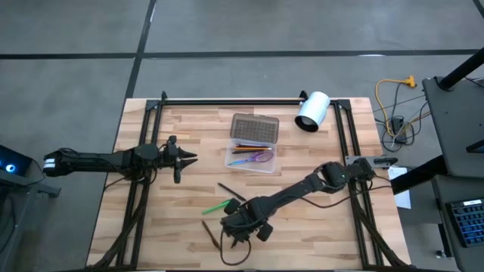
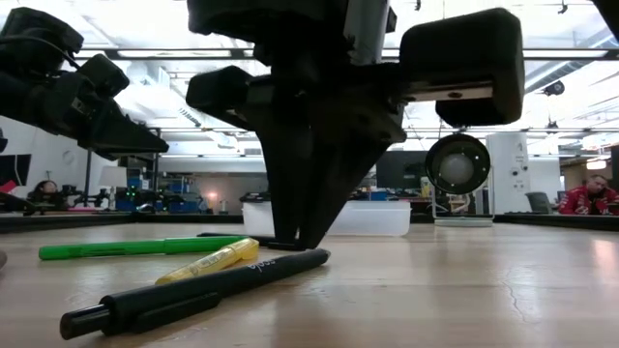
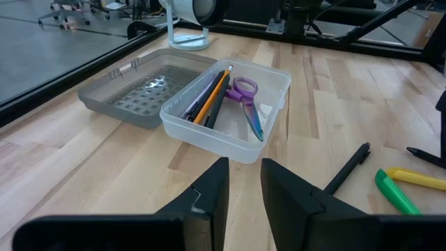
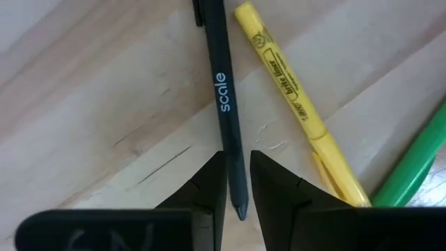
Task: Pick & place school supplies into a supply box
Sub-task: Put the black pen into the supply box
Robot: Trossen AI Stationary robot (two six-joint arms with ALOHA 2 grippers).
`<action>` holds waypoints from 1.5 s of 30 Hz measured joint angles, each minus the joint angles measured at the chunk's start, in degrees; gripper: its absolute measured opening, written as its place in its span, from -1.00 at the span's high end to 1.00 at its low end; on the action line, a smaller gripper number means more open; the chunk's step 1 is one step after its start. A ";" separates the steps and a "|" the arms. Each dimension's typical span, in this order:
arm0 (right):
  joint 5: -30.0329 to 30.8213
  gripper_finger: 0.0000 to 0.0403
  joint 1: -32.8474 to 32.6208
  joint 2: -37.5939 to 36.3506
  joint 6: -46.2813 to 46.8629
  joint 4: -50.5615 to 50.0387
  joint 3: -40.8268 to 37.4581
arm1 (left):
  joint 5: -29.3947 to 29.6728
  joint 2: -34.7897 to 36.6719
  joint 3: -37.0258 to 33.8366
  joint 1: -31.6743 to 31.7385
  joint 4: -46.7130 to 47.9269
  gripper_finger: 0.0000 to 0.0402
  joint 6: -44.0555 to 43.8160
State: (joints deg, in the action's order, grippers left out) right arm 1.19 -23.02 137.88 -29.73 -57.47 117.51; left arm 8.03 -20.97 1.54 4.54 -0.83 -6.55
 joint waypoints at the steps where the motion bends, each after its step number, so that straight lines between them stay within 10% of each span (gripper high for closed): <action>1: -0.02 0.72 0.08 0.00 0.05 0.03 -0.04 | 0.00 0.00 -0.01 -0.01 0.01 0.65 0.01; 45: -4.72 0.90 1.00 -0.04 0.16 2.25 -3.41 | 0.00 0.00 0.00 -0.01 0.00 0.65 0.01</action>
State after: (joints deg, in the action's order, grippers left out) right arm -3.53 -22.02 137.84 -29.56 -55.22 114.10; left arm 8.03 -20.97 1.54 4.53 -0.84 -6.54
